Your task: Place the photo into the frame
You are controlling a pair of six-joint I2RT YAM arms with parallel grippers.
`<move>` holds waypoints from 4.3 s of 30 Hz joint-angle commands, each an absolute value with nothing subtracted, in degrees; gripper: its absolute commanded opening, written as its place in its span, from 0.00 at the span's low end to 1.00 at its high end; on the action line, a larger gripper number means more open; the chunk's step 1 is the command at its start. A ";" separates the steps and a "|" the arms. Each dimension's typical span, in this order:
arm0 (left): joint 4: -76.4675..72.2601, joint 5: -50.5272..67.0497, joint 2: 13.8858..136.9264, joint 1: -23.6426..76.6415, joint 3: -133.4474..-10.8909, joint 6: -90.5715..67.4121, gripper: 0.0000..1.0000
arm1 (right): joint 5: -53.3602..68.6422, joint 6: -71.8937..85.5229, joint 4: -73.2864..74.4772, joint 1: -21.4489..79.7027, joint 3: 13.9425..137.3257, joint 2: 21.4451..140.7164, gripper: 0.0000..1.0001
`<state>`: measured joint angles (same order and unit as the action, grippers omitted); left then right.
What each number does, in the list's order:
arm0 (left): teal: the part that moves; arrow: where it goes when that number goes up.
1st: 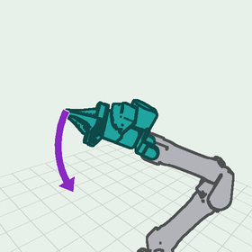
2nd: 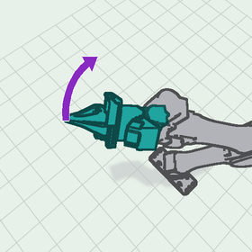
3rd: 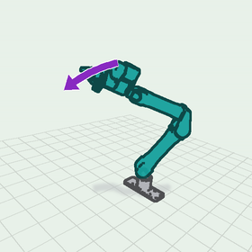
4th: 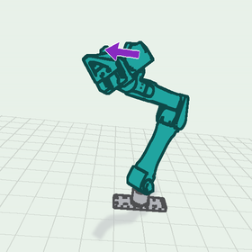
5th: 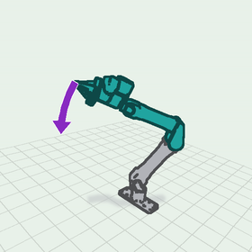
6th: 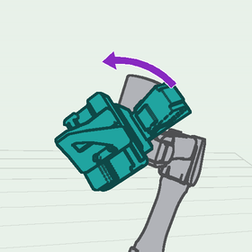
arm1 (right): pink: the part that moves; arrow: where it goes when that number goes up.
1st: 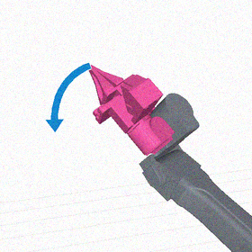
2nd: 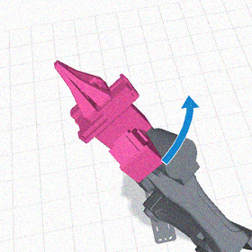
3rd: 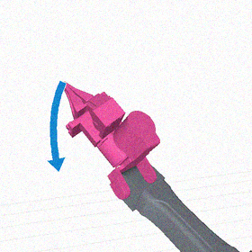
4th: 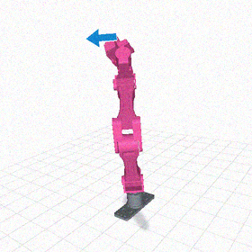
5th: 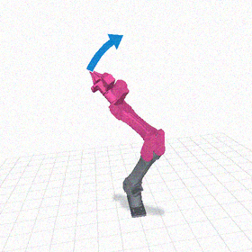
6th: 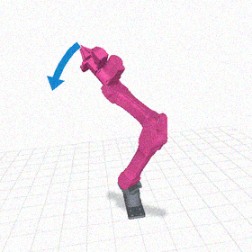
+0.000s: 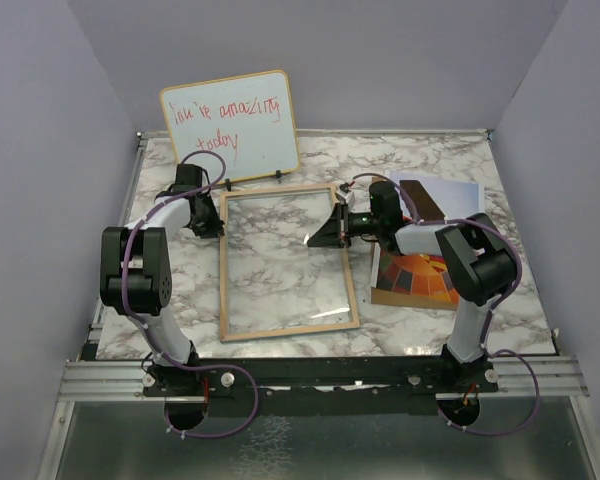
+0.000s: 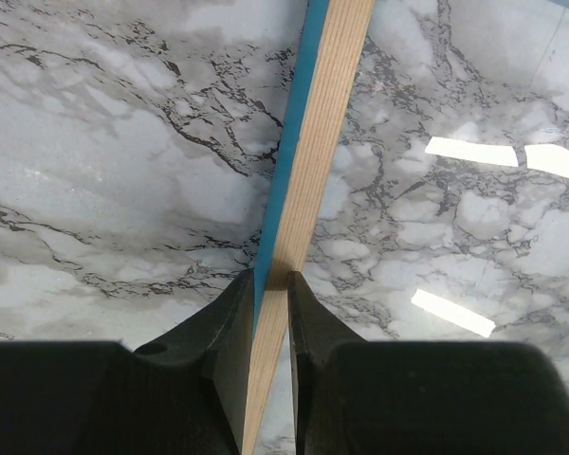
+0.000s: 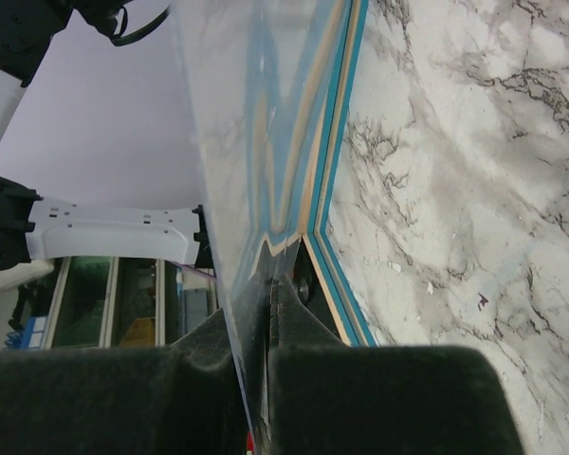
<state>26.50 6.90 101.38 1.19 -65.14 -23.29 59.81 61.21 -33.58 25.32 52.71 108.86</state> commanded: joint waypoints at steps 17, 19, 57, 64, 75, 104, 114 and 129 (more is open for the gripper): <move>27.51 5.83 105.47 1.23 -64.60 -22.32 0.18 | 62.18 54.85 -31.45 25.93 55.62 109.74 0.03; 27.51 5.91 105.60 1.23 -64.60 -22.32 0.17 | 61.61 54.66 -30.67 25.93 56.08 110.27 0.03; 27.69 6.42 107.66 1.32 -65.12 -22.15 0.13 | 50.87 46.78 -18.90 25.75 57.83 111.64 0.03; 27.85 6.20 107.48 1.32 -65.28 -22.41 0.13 | 49.29 47.48 -22.61 25.75 54.95 110.77 0.03; 28.39 6.88 107.10 1.32 -66.09 -22.54 0.13 | 49.62 45.76 -25.41 25.87 53.98 111.18 0.03; 28.41 7.38 106.97 1.32 -65.79 -22.76 0.13 | 49.72 48.00 -30.28 25.84 51.56 111.84 0.15; 28.47 7.12 107.05 1.32 -66.17 -22.69 0.14 | 45.94 46.05 -21.42 25.85 53.10 109.41 0.40; 28.56 7.03 106.96 1.32 -66.71 -22.68 0.14 | 36.47 43.14 -0.64 25.94 58.50 105.56 0.71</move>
